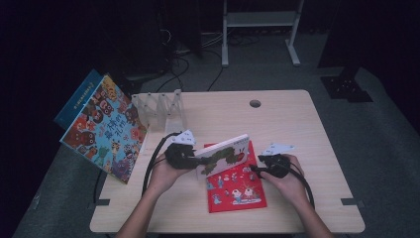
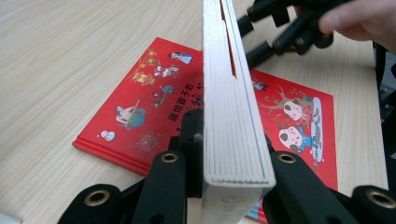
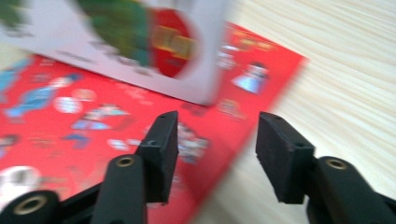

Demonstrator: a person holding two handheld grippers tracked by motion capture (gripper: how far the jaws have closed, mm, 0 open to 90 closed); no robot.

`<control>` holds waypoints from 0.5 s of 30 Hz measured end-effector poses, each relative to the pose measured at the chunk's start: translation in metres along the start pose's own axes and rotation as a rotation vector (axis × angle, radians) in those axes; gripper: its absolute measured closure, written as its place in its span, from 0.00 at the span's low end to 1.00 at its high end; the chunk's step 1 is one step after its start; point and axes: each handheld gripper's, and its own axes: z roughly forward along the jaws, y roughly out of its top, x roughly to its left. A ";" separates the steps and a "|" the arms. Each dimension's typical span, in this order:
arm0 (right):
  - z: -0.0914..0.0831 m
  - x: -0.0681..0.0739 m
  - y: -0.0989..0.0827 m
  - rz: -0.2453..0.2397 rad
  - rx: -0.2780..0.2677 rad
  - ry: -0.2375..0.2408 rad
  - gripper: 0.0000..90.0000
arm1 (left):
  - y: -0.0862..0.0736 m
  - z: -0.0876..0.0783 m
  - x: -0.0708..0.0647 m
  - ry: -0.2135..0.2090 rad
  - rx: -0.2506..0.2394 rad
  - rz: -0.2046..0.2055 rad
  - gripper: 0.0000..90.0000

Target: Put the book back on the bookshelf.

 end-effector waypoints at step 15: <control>0.000 -0.067 -0.024 0.135 0.019 -0.150 0.37 | -0.002 -0.023 0.006 0.045 -0.037 -0.037 0.84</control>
